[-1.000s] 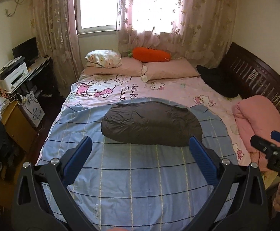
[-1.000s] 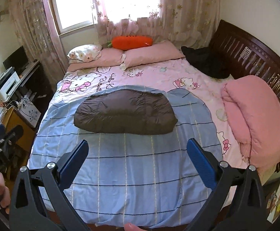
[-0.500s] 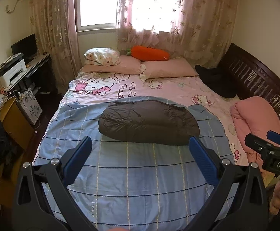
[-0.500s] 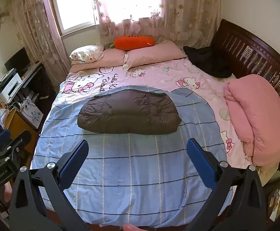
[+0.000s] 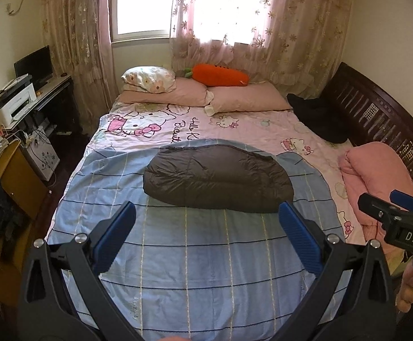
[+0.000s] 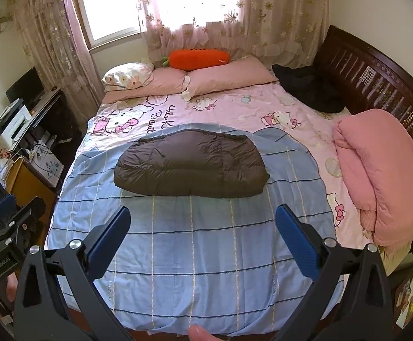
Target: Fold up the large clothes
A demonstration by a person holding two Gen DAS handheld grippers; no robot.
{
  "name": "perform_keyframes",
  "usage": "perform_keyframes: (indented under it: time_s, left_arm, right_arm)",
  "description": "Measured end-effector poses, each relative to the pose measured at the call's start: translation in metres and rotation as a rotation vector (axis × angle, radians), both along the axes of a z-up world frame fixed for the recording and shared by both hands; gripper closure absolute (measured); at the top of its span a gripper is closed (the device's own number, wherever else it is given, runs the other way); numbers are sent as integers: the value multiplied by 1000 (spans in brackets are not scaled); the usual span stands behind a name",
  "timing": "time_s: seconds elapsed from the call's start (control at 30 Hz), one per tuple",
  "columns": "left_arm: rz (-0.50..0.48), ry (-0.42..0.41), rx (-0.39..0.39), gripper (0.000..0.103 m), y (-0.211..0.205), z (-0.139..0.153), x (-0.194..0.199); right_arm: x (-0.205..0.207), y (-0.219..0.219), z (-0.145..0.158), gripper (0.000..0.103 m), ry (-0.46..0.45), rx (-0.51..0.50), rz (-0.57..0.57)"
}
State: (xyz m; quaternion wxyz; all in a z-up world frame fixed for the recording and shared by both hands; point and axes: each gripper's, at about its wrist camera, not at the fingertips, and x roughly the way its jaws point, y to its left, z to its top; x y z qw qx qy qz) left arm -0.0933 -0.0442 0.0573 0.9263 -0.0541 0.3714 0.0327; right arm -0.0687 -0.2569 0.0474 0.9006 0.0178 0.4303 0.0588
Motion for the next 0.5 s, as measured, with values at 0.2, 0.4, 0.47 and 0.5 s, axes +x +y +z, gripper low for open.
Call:
perform_keyframes:
  time_s: [0.2, 0.4, 0.47, 0.5]
  left_arm:
    - [6, -6, 26, 2, 1, 1, -1]
    - [31, 2, 24, 2, 8, -1, -1]
    - [36, 6, 21, 2, 10, -2, -1]
    - [36, 9, 20, 2, 10, -3, -2]
  right_arm:
    - [5, 4, -4, 1, 13, 5, 3]
    - [5, 10, -4, 1, 11, -5, 36]
    - [5, 13, -5, 1, 11, -11, 44]
    - [5, 14, -5, 1, 12, -11, 48]
